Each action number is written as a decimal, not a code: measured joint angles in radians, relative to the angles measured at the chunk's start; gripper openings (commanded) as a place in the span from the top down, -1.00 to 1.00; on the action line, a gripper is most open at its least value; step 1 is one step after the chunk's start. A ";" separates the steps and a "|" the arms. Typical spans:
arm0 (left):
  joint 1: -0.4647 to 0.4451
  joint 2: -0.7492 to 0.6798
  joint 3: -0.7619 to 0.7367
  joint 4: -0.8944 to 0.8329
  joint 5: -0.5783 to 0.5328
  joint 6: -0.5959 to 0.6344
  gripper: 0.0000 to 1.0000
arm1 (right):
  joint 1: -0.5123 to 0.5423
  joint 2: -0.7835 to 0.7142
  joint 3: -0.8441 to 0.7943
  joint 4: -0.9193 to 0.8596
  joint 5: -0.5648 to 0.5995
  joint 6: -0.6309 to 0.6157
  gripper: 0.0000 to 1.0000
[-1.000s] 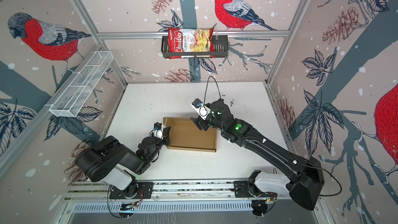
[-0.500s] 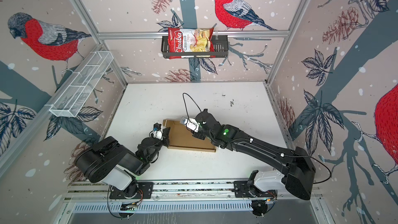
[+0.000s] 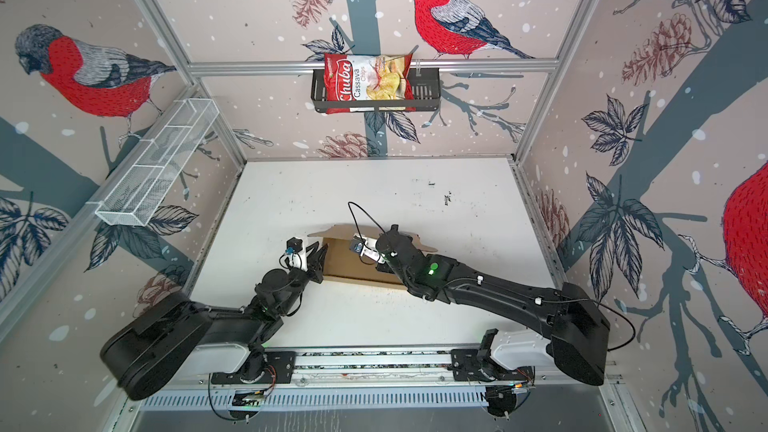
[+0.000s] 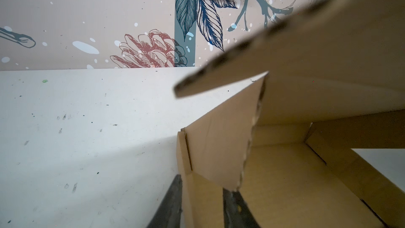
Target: Fold the paper box
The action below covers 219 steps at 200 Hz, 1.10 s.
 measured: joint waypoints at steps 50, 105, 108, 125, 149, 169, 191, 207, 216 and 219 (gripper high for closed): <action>-0.003 -0.306 -0.018 -0.267 -0.040 -0.046 0.34 | 0.017 0.019 -0.039 0.053 0.064 -0.046 0.65; -0.006 -0.665 0.143 -0.711 -0.215 -0.094 0.31 | 0.066 0.047 -0.108 0.117 0.132 -0.074 0.55; -0.006 -0.668 0.158 -0.731 -0.225 -0.095 0.28 | 0.069 0.050 -0.111 0.119 0.134 -0.074 0.54; -0.002 -0.645 0.257 -0.823 -0.250 -0.093 0.16 | 0.085 0.068 -0.130 0.133 0.142 -0.072 0.34; 0.016 -0.504 0.410 -0.912 -0.225 -0.082 0.05 | 0.102 0.087 -0.161 0.139 0.136 -0.038 0.01; 0.064 -0.359 0.526 -0.961 -0.083 -0.075 0.03 | 0.103 0.089 -0.178 0.140 0.101 0.013 -0.27; 0.131 -0.189 0.639 -0.973 0.124 -0.089 0.04 | 0.083 0.093 -0.183 0.127 0.015 0.072 -0.49; 0.140 -0.086 0.685 -0.974 0.279 -0.095 0.05 | 0.050 0.096 -0.178 0.120 -0.067 0.122 -0.57; 0.142 -0.043 0.697 -0.974 0.372 -0.098 0.05 | 0.028 0.095 -0.177 0.118 -0.124 0.152 -0.59; 0.142 -0.028 0.700 -0.974 0.396 -0.101 0.05 | 0.022 0.095 -0.177 0.117 -0.143 0.161 -0.60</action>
